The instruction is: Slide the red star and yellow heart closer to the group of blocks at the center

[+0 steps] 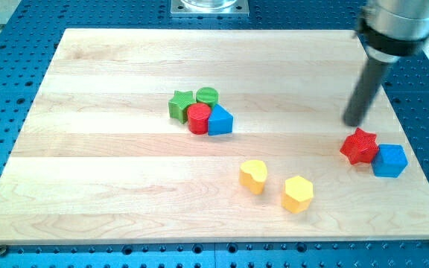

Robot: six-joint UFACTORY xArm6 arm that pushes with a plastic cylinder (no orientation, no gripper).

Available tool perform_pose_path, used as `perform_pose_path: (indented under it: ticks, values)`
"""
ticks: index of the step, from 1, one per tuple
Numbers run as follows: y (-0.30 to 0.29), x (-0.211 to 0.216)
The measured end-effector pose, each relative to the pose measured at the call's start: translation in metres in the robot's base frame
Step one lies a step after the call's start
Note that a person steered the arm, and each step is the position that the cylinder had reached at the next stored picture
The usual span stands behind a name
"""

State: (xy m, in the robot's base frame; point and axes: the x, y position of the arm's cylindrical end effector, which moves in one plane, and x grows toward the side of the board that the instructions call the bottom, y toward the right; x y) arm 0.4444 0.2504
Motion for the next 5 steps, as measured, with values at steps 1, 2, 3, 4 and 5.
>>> perform_pose_path:
  ticks: [1,2,3,4,5]
  values:
    - [0.029,0.044]
    - [0.024,0.069]
    - [-0.051,0.063]
    - [-0.110,0.037]
    - [-0.020,0.007]
